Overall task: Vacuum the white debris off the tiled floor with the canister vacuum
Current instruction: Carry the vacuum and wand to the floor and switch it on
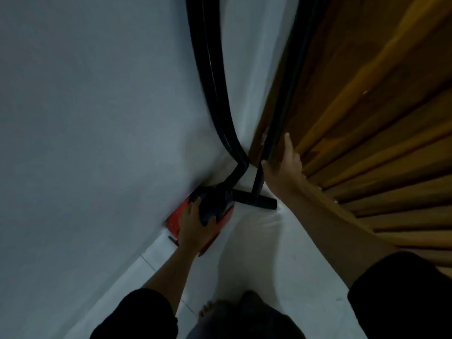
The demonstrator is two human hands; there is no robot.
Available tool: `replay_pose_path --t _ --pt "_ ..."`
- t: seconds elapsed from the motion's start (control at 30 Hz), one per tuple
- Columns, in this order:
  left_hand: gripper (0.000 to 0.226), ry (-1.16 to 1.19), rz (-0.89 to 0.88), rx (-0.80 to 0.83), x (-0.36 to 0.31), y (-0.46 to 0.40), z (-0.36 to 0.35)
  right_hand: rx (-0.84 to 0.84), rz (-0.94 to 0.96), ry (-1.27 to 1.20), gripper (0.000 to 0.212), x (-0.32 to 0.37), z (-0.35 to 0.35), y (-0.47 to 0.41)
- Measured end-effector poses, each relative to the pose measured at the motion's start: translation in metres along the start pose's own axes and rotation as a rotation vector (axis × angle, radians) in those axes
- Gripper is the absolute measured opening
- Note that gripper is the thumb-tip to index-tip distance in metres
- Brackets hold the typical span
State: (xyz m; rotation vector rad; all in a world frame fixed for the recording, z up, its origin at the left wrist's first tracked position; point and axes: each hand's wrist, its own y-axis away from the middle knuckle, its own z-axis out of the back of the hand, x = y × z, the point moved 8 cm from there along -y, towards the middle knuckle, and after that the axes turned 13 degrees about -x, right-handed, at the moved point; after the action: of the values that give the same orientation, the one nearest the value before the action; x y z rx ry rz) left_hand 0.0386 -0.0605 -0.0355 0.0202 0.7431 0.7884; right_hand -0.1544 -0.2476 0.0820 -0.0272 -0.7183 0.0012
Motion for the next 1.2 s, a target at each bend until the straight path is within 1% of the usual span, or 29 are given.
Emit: replay_pose_path --t 0.23,0.37,0.47,0.57,0.63,0.7,0.77,0.87,0.97,1.07,1.2 --pt "0.077 -0.101 -0.045 -0.012 0.063 -0.039 -0.071 -0.095 0.066 -0.069 0.091 -0.057 -0.07 -0.013" --pt "0.073 -0.146 -0.101 -0.052 0.071 -0.053 -0.091 -0.114 0.091 -0.133 0.091 -0.067 -0.092 -0.02" --pt "0.067 -0.097 -0.128 -0.105 0.076 -0.061 -0.101 -0.164 0.128 -0.182 0.091 -0.068 -0.099 -0.026" --pt "0.061 -0.109 -0.145 -0.154 0.078 -0.068 -0.102 -0.167 0.122 -0.222 0.084 -0.068 -0.1 -0.032" --pt "0.062 -0.149 -0.173 -0.129 0.076 -0.067 -0.1 -0.153 0.123 -0.224 0.08 -0.064 -0.097 -0.033" --pt "0.06 -0.173 -0.192 -0.049 0.074 -0.067 -0.098 -0.153 0.112 -0.227 0.081 -0.061 -0.094 -0.033" --pt "0.063 -0.249 -0.212 0.021 0.074 -0.066 -0.094 -0.153 0.084 -0.234 0.084 -0.061 -0.092 -0.03" --pt "0.068 -0.323 -0.219 0.063 0.074 -0.054 -0.085 -0.157 0.036 -0.227 0.085 -0.066 -0.084 -0.022" --pt "0.067 -0.349 -0.214 0.088 0.07 -0.029 -0.071 -0.17 0.053 -0.21 0.084 -0.063 -0.064 -0.01" --pt "0.066 -0.255 -0.184 0.074 0.058 -0.001 -0.037 -0.171 0.053 -0.176 0.084 -0.05 -0.033 0.007" --pt "0.066 -0.33 -0.203 0.134 0.034 0.052 0.021 -0.172 0.087 -0.122 0.083 -0.017 0.026 0.038"
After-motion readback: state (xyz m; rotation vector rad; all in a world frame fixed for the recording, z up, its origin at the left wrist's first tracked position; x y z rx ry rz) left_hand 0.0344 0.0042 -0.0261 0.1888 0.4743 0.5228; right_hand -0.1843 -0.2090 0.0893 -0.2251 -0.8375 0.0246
